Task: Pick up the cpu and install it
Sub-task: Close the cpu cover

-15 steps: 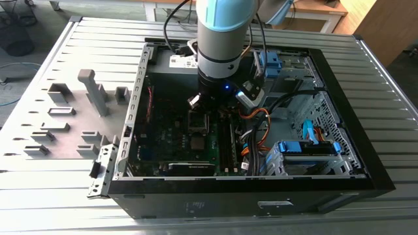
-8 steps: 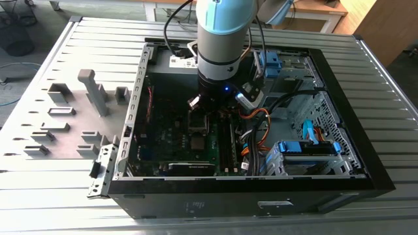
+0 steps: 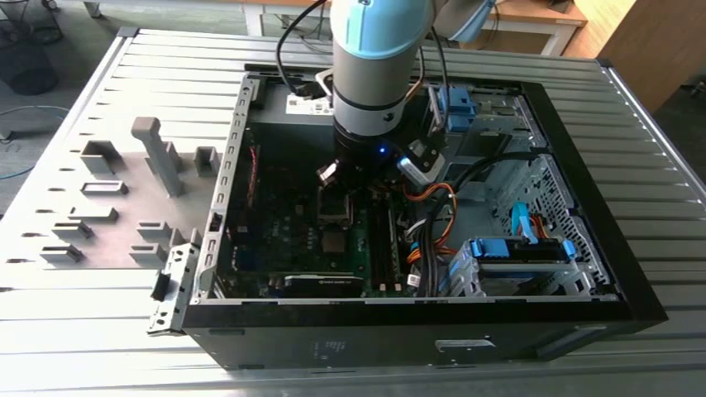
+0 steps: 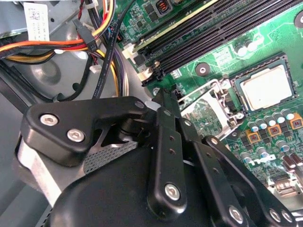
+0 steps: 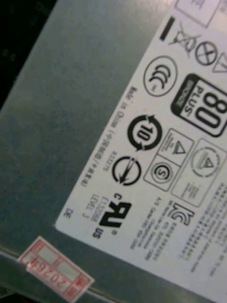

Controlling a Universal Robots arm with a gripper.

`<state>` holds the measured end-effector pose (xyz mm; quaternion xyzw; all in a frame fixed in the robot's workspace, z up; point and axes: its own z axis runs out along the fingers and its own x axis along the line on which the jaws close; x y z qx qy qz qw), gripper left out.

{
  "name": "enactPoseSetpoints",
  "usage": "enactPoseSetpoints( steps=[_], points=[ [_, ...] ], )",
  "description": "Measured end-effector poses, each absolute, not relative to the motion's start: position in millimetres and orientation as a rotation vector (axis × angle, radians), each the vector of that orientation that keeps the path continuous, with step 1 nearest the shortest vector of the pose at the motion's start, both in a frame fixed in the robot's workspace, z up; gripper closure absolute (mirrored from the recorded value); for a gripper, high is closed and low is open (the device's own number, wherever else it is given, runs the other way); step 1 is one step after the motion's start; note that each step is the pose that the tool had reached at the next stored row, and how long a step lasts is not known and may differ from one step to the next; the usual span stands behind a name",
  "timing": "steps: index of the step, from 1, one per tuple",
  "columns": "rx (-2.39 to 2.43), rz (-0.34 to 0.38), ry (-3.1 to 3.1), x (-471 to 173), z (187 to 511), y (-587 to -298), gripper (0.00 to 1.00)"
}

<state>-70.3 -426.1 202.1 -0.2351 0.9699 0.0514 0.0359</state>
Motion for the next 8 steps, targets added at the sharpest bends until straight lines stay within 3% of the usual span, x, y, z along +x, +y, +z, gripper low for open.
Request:
enactPoseSetpoints(
  steps=[8],
  points=[
    [-0.721,0.159,2.974,-71.9,202.4,-426.2,0.89]
  ],
)
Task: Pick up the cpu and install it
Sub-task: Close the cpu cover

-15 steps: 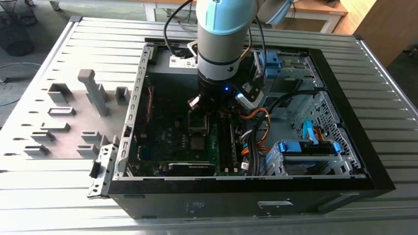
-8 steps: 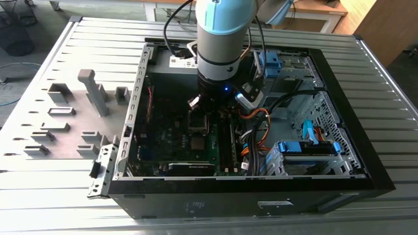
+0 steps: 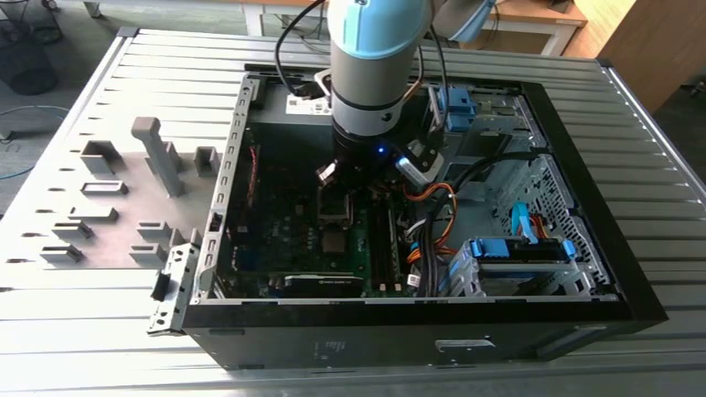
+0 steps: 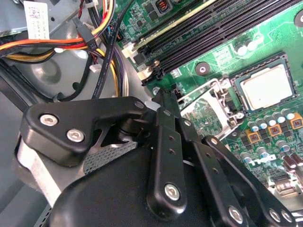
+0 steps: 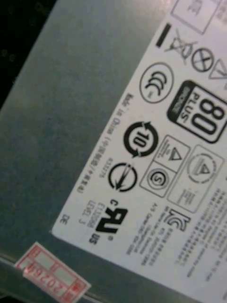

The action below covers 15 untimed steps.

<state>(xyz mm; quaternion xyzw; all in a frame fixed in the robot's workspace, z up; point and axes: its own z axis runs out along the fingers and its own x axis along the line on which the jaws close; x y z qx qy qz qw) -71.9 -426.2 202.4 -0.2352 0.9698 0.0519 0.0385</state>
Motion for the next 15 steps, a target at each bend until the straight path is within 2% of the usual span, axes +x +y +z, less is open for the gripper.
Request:
enactPoseSetpoints(
  steps=[15],
  points=[
    [-0.72,0.167,2.969,-72.2,206.9,-426.2,0.89]
  ],
)
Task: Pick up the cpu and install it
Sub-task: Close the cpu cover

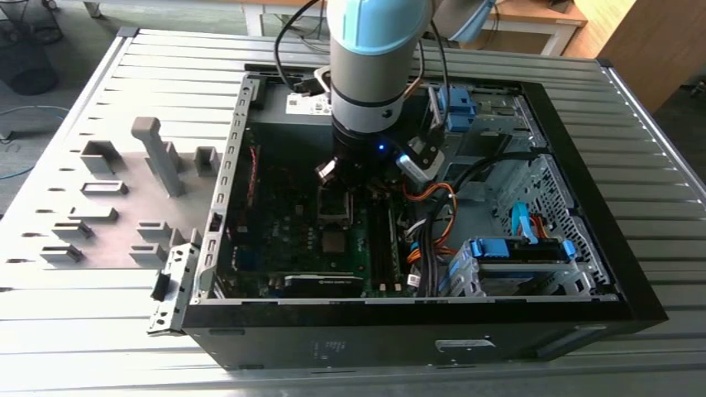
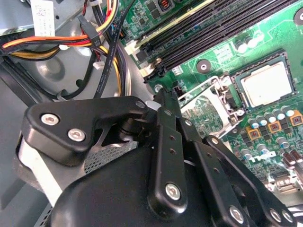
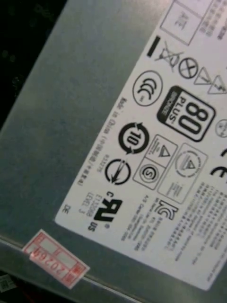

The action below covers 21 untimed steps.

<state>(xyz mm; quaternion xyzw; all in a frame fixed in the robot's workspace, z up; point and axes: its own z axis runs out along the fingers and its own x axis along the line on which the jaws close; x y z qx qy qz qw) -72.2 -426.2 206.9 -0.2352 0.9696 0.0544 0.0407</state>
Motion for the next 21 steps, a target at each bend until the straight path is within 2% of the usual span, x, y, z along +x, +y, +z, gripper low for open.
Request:
enactPoseSetpoints(
  steps=[21],
  points=[
    [-0.753,0.168,2.961,-73.1,203.9,-427.4,0.89]
  ],
)
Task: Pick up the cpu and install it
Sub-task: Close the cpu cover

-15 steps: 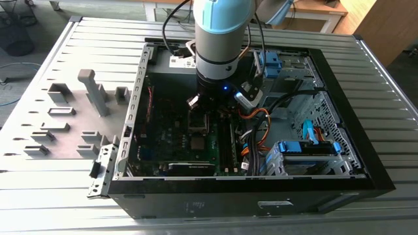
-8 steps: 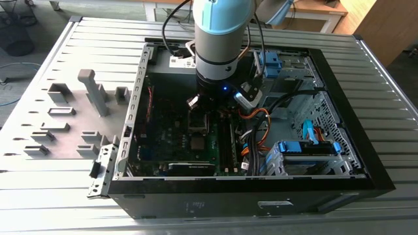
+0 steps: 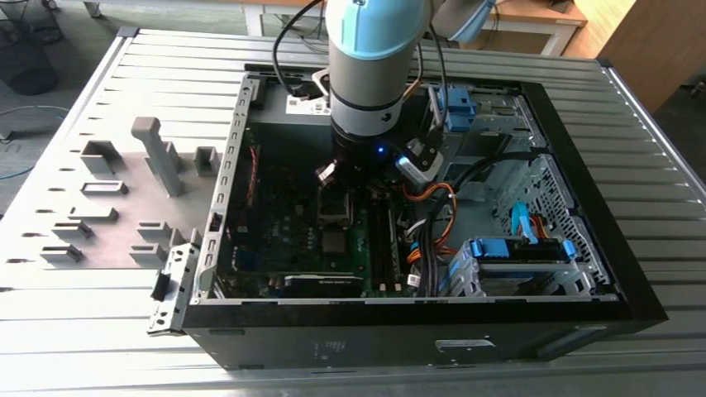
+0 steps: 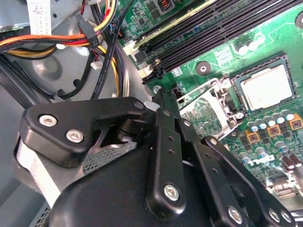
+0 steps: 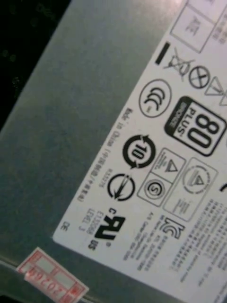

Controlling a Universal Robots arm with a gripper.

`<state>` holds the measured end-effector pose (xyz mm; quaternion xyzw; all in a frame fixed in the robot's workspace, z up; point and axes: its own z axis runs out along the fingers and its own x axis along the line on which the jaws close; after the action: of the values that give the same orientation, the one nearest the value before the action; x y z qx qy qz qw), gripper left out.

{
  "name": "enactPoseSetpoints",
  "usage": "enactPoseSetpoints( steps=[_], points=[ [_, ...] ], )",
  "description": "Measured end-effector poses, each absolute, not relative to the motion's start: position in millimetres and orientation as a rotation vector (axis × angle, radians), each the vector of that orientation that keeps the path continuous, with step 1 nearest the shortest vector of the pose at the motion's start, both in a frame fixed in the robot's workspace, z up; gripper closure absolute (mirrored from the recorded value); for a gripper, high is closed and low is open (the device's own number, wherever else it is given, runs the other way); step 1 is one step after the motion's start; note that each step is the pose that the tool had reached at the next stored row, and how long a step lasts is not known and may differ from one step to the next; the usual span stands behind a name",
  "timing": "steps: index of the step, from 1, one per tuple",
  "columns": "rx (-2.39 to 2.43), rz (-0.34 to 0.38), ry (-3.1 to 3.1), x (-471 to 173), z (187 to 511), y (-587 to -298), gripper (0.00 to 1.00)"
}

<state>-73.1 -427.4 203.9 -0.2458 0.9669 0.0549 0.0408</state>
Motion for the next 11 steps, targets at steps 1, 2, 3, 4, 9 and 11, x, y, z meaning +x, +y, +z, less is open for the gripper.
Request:
enactPoseSetpoints(
  steps=[1,2,3,4,9,11],
  points=[
    [-0.759,0.168,2.96,-73.2,203.9,-427.9,0.89],
    [-0.766,0.169,2.958,-73.3,203.8,-428.4,0.89],
    [-0.772,0.169,2.957,-73.6,203.9,-428.8,0.89],
    [-0.778,0.169,2.956,-73.8,203.9,-429.1,0.89],
    [-0.799,0.17,2.951,-74.2,203.9,-429.6,0.89],
    [-0.804,0.17,2.95,-74.2,203.9,-429.7,0.89]
  ],
)
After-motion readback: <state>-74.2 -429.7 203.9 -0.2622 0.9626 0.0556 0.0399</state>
